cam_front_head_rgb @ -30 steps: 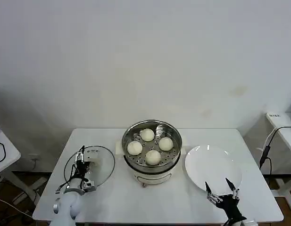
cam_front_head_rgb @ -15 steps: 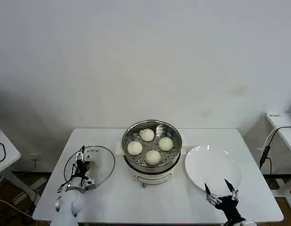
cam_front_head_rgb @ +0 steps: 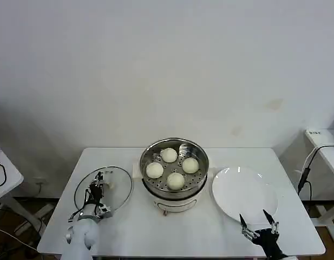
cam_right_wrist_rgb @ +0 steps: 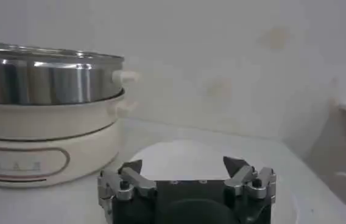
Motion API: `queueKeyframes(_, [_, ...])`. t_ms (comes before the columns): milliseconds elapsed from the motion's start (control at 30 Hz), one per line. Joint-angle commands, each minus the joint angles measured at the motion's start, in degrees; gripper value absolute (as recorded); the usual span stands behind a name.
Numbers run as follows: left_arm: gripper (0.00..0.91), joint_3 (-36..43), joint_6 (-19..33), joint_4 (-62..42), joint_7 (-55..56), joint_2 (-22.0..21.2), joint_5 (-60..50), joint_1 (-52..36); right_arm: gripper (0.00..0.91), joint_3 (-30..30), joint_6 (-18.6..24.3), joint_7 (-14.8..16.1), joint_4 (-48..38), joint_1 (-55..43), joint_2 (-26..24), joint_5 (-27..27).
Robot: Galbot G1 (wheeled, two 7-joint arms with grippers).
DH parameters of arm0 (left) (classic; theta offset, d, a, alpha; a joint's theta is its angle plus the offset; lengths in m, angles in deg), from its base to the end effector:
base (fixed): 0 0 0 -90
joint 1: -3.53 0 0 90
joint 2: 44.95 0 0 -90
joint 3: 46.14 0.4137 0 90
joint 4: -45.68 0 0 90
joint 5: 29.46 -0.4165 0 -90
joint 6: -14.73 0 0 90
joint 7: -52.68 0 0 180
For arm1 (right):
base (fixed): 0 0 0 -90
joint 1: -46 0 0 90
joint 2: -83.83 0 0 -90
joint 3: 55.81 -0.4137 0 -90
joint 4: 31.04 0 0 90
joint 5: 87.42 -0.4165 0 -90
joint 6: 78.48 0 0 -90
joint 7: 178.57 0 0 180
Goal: Take steamed baozi put them in steamer then cover it.
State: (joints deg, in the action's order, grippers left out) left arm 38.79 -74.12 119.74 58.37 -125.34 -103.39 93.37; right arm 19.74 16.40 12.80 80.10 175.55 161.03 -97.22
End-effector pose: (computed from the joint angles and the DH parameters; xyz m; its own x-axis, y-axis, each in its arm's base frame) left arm 0.4004 0.1231 -0.5136 -0.9802 -0.1233 0.1552 0.1392 0.1290 0.9818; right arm 0.1401 -0.1529 -0.4211 -0.9755 -0.0605 0.2113 -0.0885 0.9881 -0.1258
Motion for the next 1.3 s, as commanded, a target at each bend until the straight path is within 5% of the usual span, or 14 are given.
queueKeyframes(33, [0.000,0.0,-0.8,2.0,0.3,-0.2,0.4,0.7,0.907,-0.4,-0.1,0.0,0.6,0.1,-0.1,-0.2])
queueKeyframes(300, [0.000,-0.7,-5.9,13.1,0.3,-0.7,-1.4,4.8,0.907,-0.2,0.1,-0.1,-0.4,-1.5,-0.1,-0.8])
queueKeyframes(533, [0.000,-1.0,-16.8,23.2,-2.9,0.0,-2.0,7.9,0.907,-0.5,-0.1,-0.3,-0.6,-2.9,-0.6,-2.0])
queueKeyframes(833, [0.000,-0.3,-19.2,30.3,-2.4,0.9,-1.9,9.4,0.907,-0.3,-0.2,-0.8,-0.8,-3.2,-0.3,-2.1])
queueKeyframes(1033, [0.000,5.8,-28.0,37.2,-4.1,1.6,-6.3,9.1,0.907,-0.3,-0.3,-0.9,-0.3,-2.7,0.5,-1.8])
queueKeyframes(1300, [0.000,20.5,-30.2,42.9,-10.4,-0.3,-13.1,7.5,0.907,-2.0,-0.6,-0.9,2.4,-1.2,2.6,-1.0])
